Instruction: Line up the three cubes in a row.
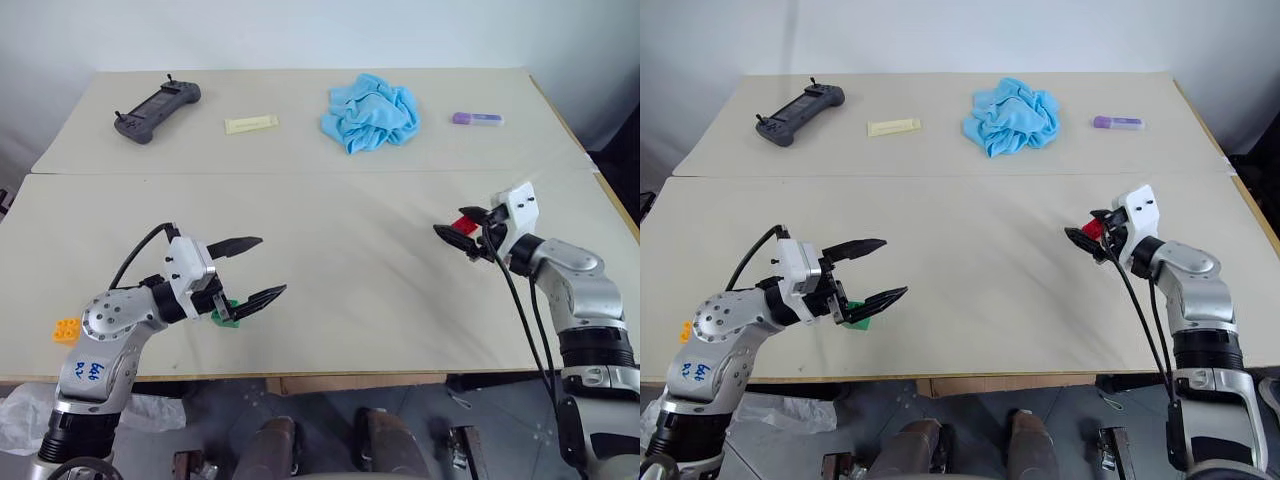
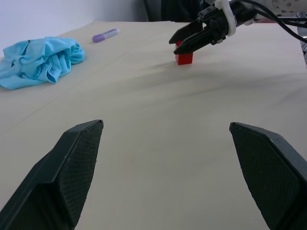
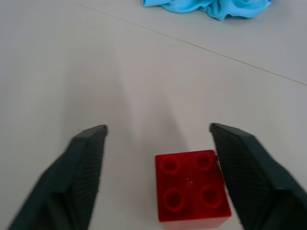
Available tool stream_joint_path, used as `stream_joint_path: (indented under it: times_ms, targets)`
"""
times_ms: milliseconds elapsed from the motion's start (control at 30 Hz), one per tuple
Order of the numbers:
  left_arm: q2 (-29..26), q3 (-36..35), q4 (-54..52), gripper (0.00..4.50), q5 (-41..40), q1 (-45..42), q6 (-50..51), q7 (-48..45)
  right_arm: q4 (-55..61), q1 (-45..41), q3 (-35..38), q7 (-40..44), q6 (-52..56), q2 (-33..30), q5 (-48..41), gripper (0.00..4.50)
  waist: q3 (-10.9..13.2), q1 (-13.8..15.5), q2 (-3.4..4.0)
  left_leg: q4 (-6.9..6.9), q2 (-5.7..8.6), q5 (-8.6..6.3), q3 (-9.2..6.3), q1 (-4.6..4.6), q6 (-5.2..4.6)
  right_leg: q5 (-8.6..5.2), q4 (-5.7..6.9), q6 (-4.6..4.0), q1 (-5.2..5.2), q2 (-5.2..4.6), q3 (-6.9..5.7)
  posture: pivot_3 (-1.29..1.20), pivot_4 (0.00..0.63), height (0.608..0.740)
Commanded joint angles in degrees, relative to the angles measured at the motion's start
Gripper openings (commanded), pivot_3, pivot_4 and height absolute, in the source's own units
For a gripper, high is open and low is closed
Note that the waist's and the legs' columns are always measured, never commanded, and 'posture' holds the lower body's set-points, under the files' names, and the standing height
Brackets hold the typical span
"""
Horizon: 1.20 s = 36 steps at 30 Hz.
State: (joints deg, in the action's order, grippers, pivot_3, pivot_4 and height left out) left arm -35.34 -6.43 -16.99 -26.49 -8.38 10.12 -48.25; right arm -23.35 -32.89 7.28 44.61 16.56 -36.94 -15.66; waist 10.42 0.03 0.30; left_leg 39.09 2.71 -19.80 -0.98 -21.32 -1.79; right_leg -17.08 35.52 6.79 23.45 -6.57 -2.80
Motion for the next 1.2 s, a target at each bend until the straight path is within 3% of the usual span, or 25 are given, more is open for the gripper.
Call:
stream_joint_path:
  times_ms: [33,100,367,533,700,867,1200]
  targets:
    - [-0.5,-0.94,-1.76,4.5,0.05,0.15,-0.01,0.22,-0.23,0.31,1.39,-1.27,-0.75,-0.85,0.74,2.15,0.0,-0.08,0.0,0.0,0.0,0.0,0.01,-0.01,0.0,0.0,0.0,0.0,0.01,0.0,0.0,0.0,0.15,0.74]
    - [-0.5,-0.98,-1.88,4.5,0.01,0.32,0.06,0.23,0.25,0.63,1.31,-0.74,-0.36,-0.82,0.43,1.49,0.0,-0.13,0.0,0.0,0.0,0.0,0.02,-0.01,0.0,0.0,0.0,0.0,0.01,0.0,0.01,0.0,0.15,0.74]
    - [-0.56,-1.02,-1.68,4.5,-0.06,0.25,0.31,-0.06,1.36,0.48,1.82,1.64,-2.57,-0.84,-0.78,1.5,0.0,-0.13,0.0,0.0,-0.01,0.0,0.02,0.01,0.01,0.0,0.01,0.0,0.0,0.01,0.01,0.0,0.15,0.74]
    - [-0.93,-1.48,-0.63,4.5,-0.1,-0.02,0.05,-0.66,6.92,-1.72,-0.67,13.98,-1.65,-2.38,-5.06,1.5,0.01,-0.13,0.01,0.0,-0.01,0.0,0.03,0.0,0.01,0.0,0.01,0.0,0.01,0.02,0.01,0.0,0.15,0.74]
    - [-1.5,-1.72,3.27,4.5,0.51,-0.26,-1.38,-2.37,11.94,-7.58,-15.69,35.22,-0.63,-2.6,-3.66,1.5,0.01,-0.5,0.02,-0.01,-0.06,0.0,0.04,0.03,0.01,0.0,-0.01,0.0,0.01,0.05,0.01,0.0,0.15,0.74]
    - [-1.05,-1.32,2.88,4.5,0.63,-0.17,-1.45,-1.9,3.86,-10.88,-21.54,38.67,-8.42,3.13,0.98,1.5,0.02,-0.12,-0.03,-0.01,-0.11,-0.01,0.0,0.02,0.07,0.0,-0.01,-0.01,0.01,0.09,-0.02,0.0,0.15,0.74]
    - [-1.47,-3.22,-0.5,4.5,0.11,3.37,-0.49,-0.38,-9.44,-15.44,-22.49,42.38,-16.42,7.48,4.66,1.5,0.03,-0.34,-0.02,0.04,0.02,-0.04,-0.08,-0.03,0.01,0.01,-0.02,0.02,0.02,0.0,-0.09,0.0,0.15,0.74]
